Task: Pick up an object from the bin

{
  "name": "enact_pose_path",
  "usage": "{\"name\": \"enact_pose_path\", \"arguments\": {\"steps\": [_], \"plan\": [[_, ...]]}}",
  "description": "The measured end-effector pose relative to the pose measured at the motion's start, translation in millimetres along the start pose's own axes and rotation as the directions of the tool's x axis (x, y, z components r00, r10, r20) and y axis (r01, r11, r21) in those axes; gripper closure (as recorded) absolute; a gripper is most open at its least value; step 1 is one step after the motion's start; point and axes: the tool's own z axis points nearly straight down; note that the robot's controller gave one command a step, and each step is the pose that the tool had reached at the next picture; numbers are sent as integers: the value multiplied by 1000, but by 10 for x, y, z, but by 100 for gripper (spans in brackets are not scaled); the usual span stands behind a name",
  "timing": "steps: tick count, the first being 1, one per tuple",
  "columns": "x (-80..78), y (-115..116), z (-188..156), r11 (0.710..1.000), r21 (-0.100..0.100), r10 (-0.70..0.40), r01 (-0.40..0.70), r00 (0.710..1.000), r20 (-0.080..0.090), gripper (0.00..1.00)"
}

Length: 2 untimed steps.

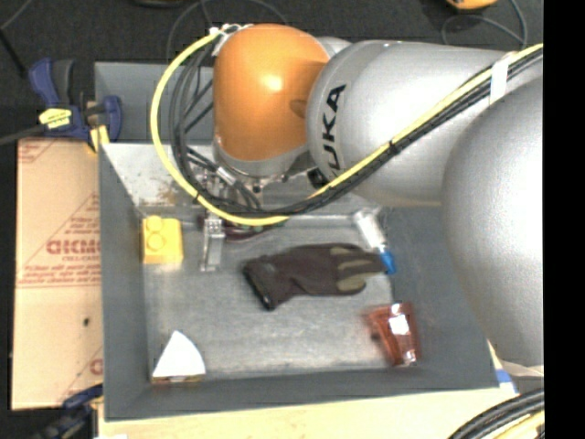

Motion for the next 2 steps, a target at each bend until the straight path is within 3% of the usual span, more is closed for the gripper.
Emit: {"name": "enact_pose_path", "arguments": {"steps": [1, 2], "plan": [[0, 0, 0, 1000, 0, 0, 0, 1000, 0, 0], [-178, -53, 161, 995, -2, -102, 102, 995, 9, 0]]}}
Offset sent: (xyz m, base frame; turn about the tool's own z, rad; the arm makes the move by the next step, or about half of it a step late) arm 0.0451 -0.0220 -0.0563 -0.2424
